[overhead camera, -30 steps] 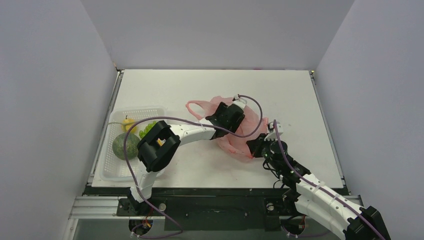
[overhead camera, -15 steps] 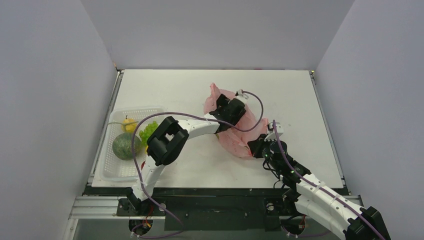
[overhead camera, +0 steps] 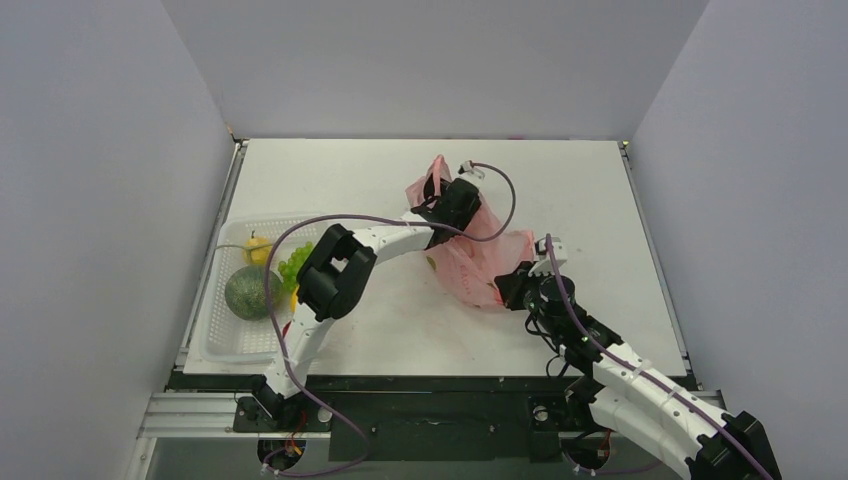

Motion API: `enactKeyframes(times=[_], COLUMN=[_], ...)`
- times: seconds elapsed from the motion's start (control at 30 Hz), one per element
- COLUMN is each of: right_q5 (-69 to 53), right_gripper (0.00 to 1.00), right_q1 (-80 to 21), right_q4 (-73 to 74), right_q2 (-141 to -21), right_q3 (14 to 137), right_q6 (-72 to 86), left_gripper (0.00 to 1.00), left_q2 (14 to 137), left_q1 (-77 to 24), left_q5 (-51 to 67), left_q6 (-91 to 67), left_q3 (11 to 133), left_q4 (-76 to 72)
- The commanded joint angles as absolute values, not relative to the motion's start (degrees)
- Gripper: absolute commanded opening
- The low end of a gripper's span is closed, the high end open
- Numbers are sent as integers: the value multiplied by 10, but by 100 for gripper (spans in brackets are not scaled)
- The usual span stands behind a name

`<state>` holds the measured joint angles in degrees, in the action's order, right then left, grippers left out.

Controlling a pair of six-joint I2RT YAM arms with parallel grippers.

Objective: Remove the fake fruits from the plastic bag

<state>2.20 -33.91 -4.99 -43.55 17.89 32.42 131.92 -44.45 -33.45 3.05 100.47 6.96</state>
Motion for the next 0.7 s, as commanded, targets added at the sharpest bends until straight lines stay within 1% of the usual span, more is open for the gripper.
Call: enactKeyframes(times=[0.0, 0.1, 0.2, 0.27, 0.37, 0.5, 0.53, 0.57, 0.63, 0.67], right_q5=[32, 40, 48, 36, 12, -16, -15, -11, -3, -3], right_gripper=[0, 0, 0, 0, 0, 0, 3, 8, 14, 15], right_q1=[-342, -342, -342, -343, -347, -364, -367, -376, -389, -393], right_q4=[-34, -25, -20, -25, -46, -66, -71, -78, -85, -85], right_q2=[-429, -424, -425, -432, -453, -492, -494, -496, -497, -498], right_q3=[204, 205, 209, 214, 217, 218, 214, 212, 202, 200], right_q6=[312, 302, 296, 291, 289, 293, 295, 296, 297, 297], left_gripper=[88, 90, 93, 95, 97, 97, 97, 97, 97, 97], left_q2=[1297, 1223, 1127, 1084, 1050, 1050, 1053, 1054, 1064, 1077], left_q1=[-439, -440, -441, -439, -429, -399, -395, -389, -381, -379], left_q5=[-304, -280, -243, -233, -242, -212, -202, -198, -188, -186], left_q6=[-37, -68, -89, -105, -126, -168, -174, -180, -186, -189], left_q3=[990, 923, 819, 767, 698, 674, 672, 667, 666, 673], left_q4=[151, 135, 68, 47, 16, 11, 10, -10, -26, -22])
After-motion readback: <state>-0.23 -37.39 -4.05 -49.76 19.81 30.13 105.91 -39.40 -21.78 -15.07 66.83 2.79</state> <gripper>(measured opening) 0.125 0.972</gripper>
